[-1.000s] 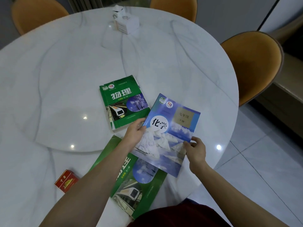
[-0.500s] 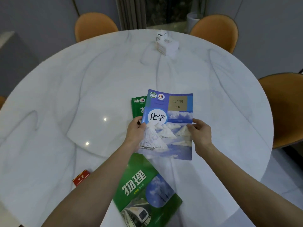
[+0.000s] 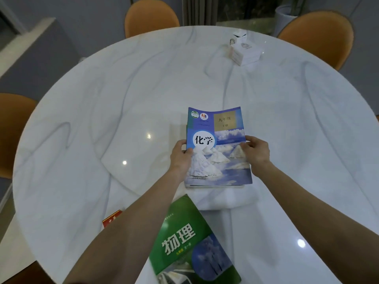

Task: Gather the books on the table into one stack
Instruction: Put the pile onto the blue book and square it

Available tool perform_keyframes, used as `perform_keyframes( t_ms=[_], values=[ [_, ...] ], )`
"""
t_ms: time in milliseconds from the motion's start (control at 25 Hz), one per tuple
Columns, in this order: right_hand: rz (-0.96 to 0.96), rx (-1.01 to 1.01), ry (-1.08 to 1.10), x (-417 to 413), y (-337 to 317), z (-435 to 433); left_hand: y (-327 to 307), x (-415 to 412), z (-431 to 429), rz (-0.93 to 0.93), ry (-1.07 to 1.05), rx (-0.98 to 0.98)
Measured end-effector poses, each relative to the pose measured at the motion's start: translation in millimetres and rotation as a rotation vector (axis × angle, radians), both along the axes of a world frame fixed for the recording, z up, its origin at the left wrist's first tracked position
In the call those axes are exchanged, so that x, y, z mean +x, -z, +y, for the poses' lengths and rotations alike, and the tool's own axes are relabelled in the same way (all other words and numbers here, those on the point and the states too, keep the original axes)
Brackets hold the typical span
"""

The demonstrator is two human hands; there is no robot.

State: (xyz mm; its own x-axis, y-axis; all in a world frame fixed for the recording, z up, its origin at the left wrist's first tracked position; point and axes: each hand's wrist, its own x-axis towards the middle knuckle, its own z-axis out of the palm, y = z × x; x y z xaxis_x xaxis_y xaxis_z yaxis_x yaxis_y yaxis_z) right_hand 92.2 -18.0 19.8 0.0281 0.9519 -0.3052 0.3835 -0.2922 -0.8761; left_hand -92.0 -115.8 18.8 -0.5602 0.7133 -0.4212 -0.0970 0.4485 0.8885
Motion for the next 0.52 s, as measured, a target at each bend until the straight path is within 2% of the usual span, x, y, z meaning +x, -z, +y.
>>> perform_keyframes(
  t_ms=[200,520],
  values=[
    [-0.039,-0.045,-0.032,-11,20,21,18,-12,14,0.009,0.005,-0.083],
    [-0.082,-0.044,-0.015,-12,51,17,38,-22,19,0.176,0.109,-0.131]
  ],
)
